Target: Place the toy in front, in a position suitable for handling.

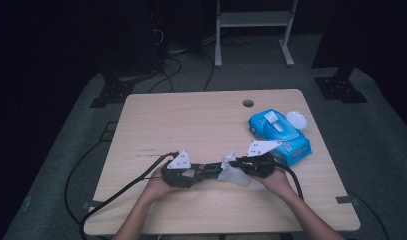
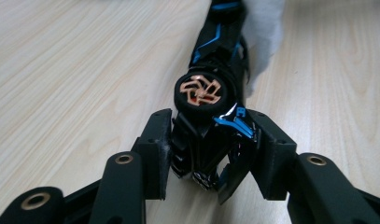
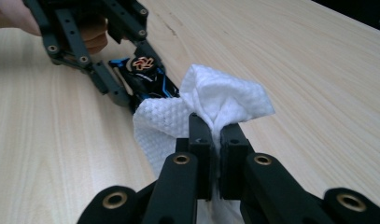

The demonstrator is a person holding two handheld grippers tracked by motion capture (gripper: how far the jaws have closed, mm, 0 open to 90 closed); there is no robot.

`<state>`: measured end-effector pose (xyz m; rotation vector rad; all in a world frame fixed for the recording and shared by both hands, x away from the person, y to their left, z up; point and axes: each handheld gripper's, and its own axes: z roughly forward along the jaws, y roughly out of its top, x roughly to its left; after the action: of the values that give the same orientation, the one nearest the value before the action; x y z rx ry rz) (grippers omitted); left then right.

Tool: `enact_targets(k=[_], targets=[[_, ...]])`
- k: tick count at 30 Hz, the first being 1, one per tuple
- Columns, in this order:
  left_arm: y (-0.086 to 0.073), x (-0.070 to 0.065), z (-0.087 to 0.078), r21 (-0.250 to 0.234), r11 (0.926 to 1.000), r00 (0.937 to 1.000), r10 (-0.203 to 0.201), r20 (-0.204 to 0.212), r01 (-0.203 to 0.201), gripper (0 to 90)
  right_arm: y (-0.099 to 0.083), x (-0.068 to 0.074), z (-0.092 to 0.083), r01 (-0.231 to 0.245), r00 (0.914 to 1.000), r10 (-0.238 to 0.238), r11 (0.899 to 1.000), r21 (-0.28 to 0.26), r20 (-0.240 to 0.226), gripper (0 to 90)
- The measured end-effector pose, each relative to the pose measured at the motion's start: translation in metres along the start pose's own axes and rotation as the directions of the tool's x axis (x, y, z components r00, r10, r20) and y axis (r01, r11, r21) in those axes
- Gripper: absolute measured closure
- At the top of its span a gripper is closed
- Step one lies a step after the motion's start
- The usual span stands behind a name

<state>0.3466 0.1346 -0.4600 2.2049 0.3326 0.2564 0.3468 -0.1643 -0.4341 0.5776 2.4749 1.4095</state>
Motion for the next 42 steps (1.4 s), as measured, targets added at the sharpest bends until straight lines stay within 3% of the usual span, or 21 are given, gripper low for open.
enact_targets(k=[6, 7, 10, 11, 14, 20, 21, 28, 30, 37, 42], targets=[[-0.003, 0.000, 0.002, 0.028, 0.9989, 0.9989, -0.038, 0.026, 0.037, 44.8, -0.002, 0.005, -0.003, 0.007, 0.9999, -0.007, 1.000, 0.000, -0.013, 85.9], [-0.003, 0.001, 0.003, 0.026, 0.9974, 0.9964, -0.069, 0.050, 0.068, 42.2, -0.003, 0.006, -0.004, 0.008, 0.9999, -0.008, 1.000, -0.003, -0.015, 85.9], [-0.004, 0.002, 0.003, 0.026, 0.9959, 0.9937, -0.089, 0.068, 0.087, 36.9, -0.004, 0.007, -0.005, 0.004, 0.9998, -0.004, 1.000, -0.005, -0.022, 85.9], [-0.004, 0.003, 0.005, 0.033, 0.9932, 0.9898, -0.114, 0.085, 0.112, 34.0, -0.007, 0.009, -0.006, -0.005, 0.9996, 0.005, 1.000, -0.011, -0.029, 85.9], [-0.005, 0.002, 0.006, 0.035, 0.9947, 0.9898, -0.099, 0.102, 0.096, 31.7, -0.010, 0.012, -0.008, -0.006, 0.9993, 0.005, 1.000, -0.013, -0.038, 85.9], [-0.005, 0.001, 0.005, 0.044, 0.9968, 0.9939, -0.069, 0.085, 0.066, 27.3, -0.011, 0.016, -0.007, 0.002, 0.9989, -0.002, 1.000, -0.003, -0.046, 85.9], [-0.006, 0.000, 0.005, 0.046, 0.9980, 0.9964, -0.047, 0.071, 0.043, 26.9, -0.011, 0.017, -0.006, 0.002, 0.9990, -0.002, 1.000, 0.001, -0.045, 85.9], [-0.006, -0.002, 0.006, 0.054, 0.9985, 0.9996, -0.010, 0.028, 0.009, 22.8, -0.015, 0.017, -0.002, -0.002, 0.9989, 0.003, 1.000, 0.026, -0.046, 85.8], [-0.007, -0.001, 0.006, 0.062, 0.9981, 1.0000, 0.009, -0.004, -0.009, 22.8, -0.017, 0.017, 0.000, -0.002, 0.9989, 0.004, 0.999, 0.037, -0.046, 85.8], [-0.006, 0.001, 0.005, 0.048, 0.9988, 1.0000, -0.004, 0.005, 0.004, 21.6, -0.020, 0.013, 0.004, -0.011, 0.9988, 0.015, 0.998, 0.067, -0.046, 85.7], [-0.008, 0.004, 0.008, 0.065, 0.9975, 0.9996, -0.028, 0.011, 0.027, 17.7, -0.012, 0.013, -0.002, -0.021, 0.9982, 0.023, 0.999, 0.042, -0.055, 85.5]])
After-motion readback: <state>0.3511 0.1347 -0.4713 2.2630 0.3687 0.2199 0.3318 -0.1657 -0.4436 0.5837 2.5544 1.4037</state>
